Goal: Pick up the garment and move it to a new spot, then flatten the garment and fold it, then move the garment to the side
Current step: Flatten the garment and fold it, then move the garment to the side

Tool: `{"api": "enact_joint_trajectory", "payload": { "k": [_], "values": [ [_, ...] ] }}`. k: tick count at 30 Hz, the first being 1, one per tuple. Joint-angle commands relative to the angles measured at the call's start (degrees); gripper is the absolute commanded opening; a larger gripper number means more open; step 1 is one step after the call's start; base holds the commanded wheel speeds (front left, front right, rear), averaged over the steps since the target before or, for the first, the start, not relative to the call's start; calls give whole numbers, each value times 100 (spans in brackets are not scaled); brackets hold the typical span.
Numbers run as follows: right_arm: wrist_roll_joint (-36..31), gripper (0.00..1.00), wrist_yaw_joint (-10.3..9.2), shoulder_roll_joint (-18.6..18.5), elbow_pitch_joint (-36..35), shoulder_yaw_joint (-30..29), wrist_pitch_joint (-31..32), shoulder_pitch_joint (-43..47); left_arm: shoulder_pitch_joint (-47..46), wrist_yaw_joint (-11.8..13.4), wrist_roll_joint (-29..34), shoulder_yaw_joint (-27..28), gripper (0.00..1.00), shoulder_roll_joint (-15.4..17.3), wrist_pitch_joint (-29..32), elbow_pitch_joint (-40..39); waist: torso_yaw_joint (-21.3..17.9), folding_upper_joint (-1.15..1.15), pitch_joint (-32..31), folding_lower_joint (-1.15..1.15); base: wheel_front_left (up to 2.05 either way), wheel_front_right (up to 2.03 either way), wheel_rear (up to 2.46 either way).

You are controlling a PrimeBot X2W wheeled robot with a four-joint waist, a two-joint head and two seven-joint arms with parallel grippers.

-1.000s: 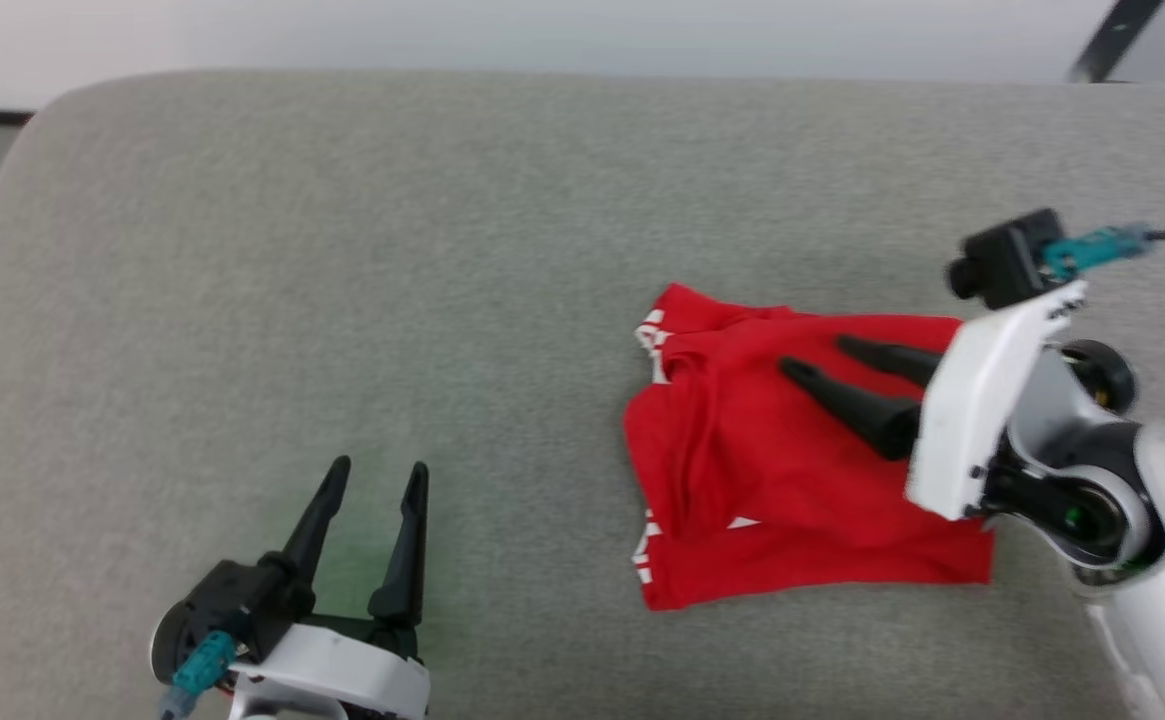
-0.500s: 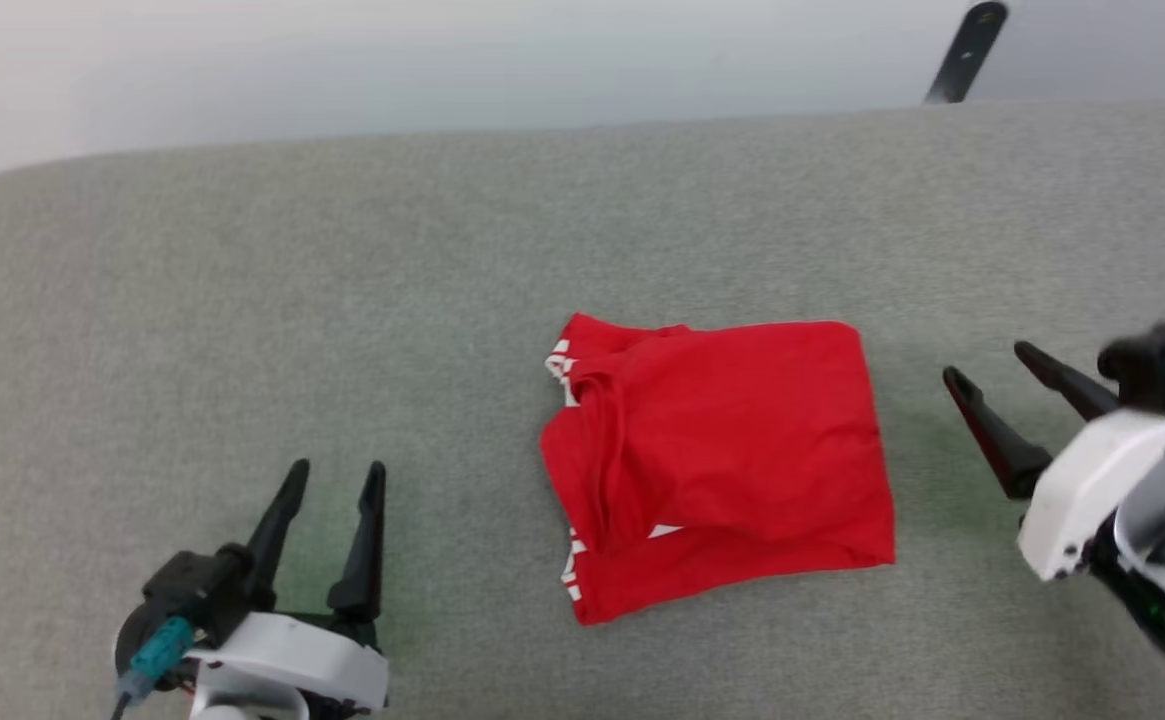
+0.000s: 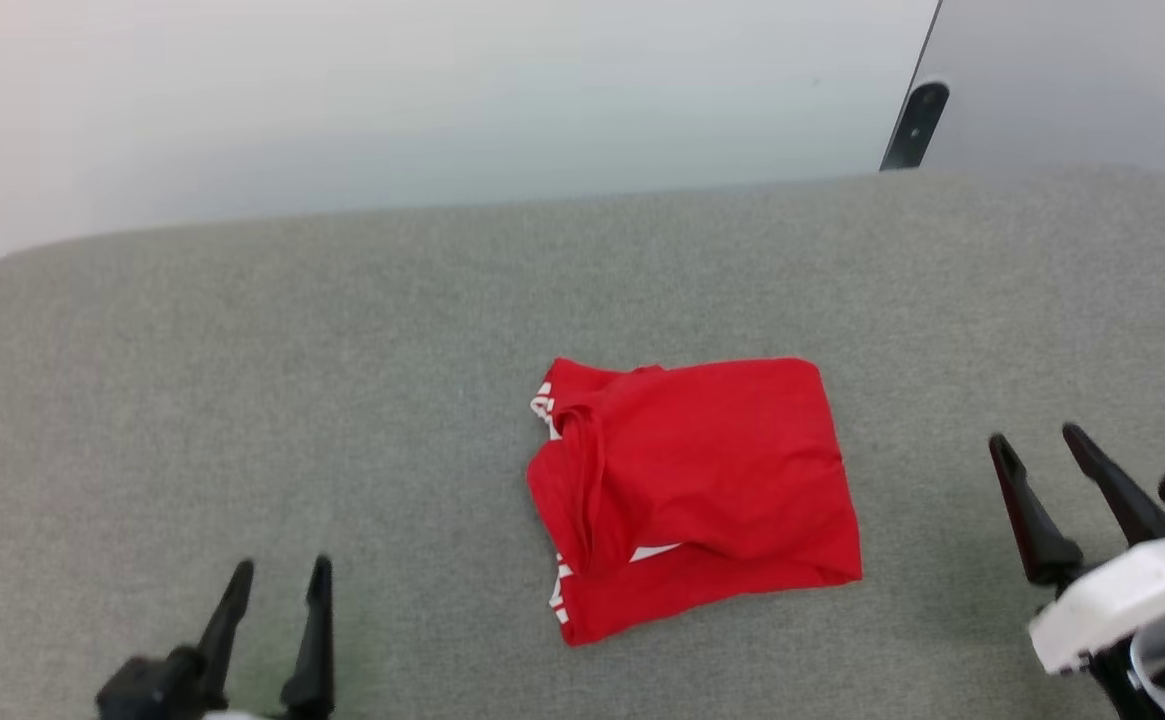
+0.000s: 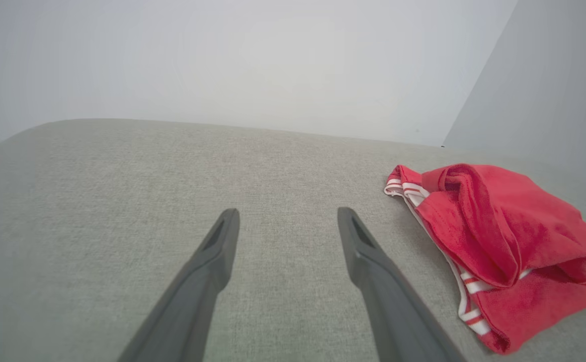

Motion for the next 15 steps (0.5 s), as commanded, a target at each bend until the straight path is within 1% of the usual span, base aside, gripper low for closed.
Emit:
{"api": "enact_joint_trajectory", "payload": {
  "k": [1, 9, 15],
  "values": [
    [9, 100, -9, 34, -41, -59, -20, 118, 101, 30, 21, 26, 100, 17, -10, -38, -33, 0, -134, 0, 0, 0, 0],
    [-111, 100, -10, 354, -766, -590, 247, 883, 787, 260, 69, 143, 100, 70, 97, -799, -71, 0, -251, 0, 0, 0, 0],
    [-221, 100, -10, 533, -1163, -779, 511, 1132, 998, 367, 60, 136, 100, 57, 240, -1193, -65, 0, -209, 0, 0, 0, 0]
  ]
}}
